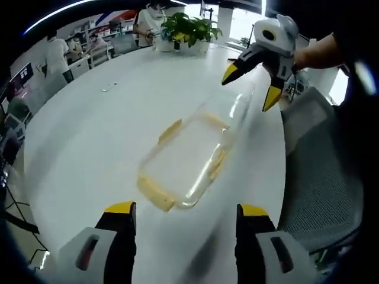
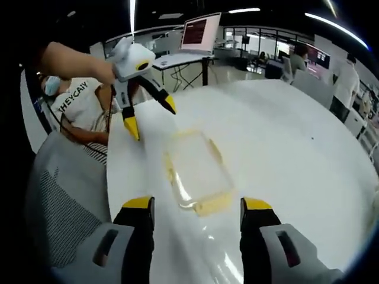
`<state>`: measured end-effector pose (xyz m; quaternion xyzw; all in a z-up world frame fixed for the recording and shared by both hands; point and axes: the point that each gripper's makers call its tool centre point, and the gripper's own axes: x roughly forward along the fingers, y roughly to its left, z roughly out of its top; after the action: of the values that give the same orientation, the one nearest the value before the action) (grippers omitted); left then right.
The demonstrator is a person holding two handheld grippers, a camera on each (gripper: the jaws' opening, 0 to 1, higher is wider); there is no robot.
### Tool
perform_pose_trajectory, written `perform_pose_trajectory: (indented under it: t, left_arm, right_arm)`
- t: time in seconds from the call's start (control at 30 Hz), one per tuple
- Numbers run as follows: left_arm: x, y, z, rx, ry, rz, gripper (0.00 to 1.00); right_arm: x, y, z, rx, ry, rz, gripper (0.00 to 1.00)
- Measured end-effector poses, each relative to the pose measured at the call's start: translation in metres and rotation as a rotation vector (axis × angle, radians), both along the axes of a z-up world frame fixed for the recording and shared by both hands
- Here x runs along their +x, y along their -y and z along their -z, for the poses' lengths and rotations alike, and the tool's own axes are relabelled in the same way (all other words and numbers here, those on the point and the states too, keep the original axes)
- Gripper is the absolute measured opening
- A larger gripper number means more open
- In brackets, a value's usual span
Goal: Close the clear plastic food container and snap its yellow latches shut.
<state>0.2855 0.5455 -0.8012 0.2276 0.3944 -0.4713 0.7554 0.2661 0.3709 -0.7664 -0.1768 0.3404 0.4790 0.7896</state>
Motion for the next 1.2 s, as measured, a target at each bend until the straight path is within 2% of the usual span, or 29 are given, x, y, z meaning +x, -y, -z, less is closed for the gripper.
perform_pose_trajectory:
  t: [0.27,0.47,0.73,0.8,1.07,1.2]
  left_arm:
    - [0.014,-0.004,0.013,0.077,0.002,0.082,0.64]
    - [0.024,-0.005,0.014,0.096,0.001,0.113,0.62]
    - [0.032,-0.007,0.025,0.154,0.003,0.186,0.61]
    - [0.034,-0.006,0.026,0.163,0.006,0.201,0.60]
    - [0.042,-0.002,0.027,0.200,0.028,0.276,0.58]
    - [0.046,0.000,0.028,0.225,0.036,0.308,0.57]
  right_arm:
    - [0.008,-0.006,0.011,-0.042,-0.008,-0.050,0.55]
    - [0.010,-0.007,0.019,-0.058,-0.052,-0.047,0.56]
    - [0.014,-0.006,0.032,-0.121,-0.060,-0.069,0.54]
    - [0.015,-0.009,0.034,-0.116,-0.062,-0.075,0.54]
    - [0.019,-0.009,0.046,-0.223,-0.043,-0.160,0.51]
    - [0.020,-0.011,0.051,-0.244,-0.046,-0.182,0.53]
